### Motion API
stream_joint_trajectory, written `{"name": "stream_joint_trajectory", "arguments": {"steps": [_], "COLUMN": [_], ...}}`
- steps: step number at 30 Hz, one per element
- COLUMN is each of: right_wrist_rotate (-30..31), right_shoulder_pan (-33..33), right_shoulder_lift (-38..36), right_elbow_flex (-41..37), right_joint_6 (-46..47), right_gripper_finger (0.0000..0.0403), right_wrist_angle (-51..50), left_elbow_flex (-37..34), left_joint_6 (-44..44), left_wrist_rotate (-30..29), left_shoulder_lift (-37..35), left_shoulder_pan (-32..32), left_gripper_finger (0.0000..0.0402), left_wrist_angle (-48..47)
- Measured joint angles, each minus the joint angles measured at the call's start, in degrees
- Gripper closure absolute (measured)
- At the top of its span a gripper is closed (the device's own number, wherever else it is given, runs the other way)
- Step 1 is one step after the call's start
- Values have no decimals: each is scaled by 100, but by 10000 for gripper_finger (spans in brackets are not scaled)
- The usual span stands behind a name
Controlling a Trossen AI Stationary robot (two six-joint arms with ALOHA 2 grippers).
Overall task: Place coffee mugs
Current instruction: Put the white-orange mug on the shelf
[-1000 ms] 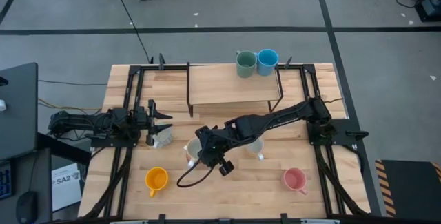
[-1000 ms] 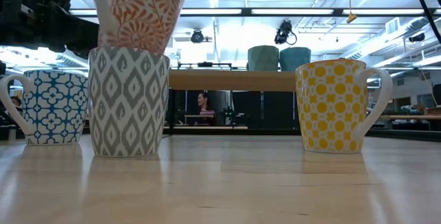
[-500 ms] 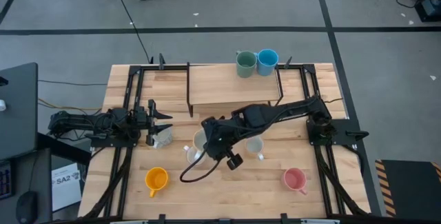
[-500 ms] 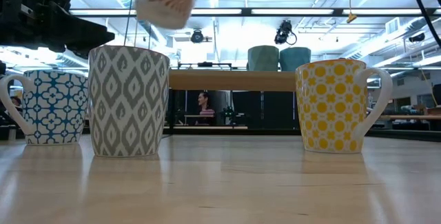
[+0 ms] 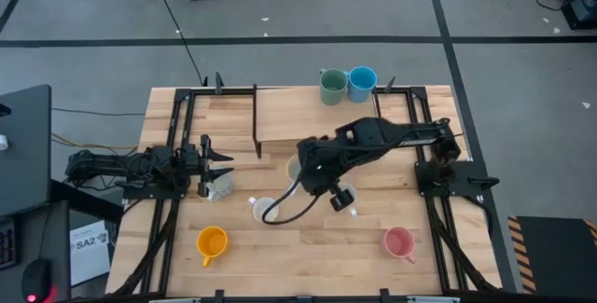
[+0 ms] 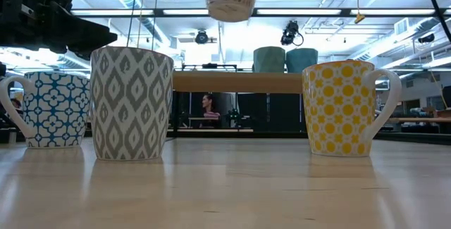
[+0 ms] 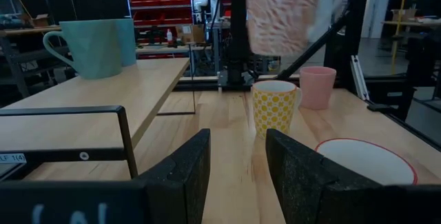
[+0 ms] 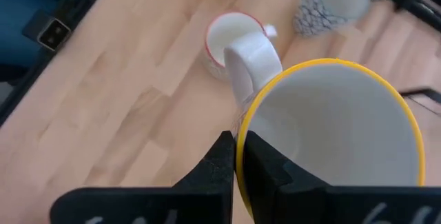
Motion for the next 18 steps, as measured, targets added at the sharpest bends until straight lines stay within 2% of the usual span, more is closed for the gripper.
{"name": "stream_joint_trajectory", "arguments": {"steps": [9,13,18], "right_wrist_rotate": [17,219,291], "right_shoulder_pan": [-226,-358,-577], "right_shoulder_lift": [-621,-870,-1190], "right_elbow_flex": [-4,-4,-9], "right_joint_6": [126,172,141], "right_gripper_finger": [380,380,378], "right_wrist_angle": [-636,-880,-861], "left_elbow_flex": [-2,0,0], "left_joint_6": [-2,-1,-1], "left_wrist_rotate": [0,0,0], "left_shoulder_lift": [0,0,0], "left_shoulder_pan": [0,2,1], "left_gripper_finger": [253,253,253], "left_wrist_angle": [-2,-1,-1]}}
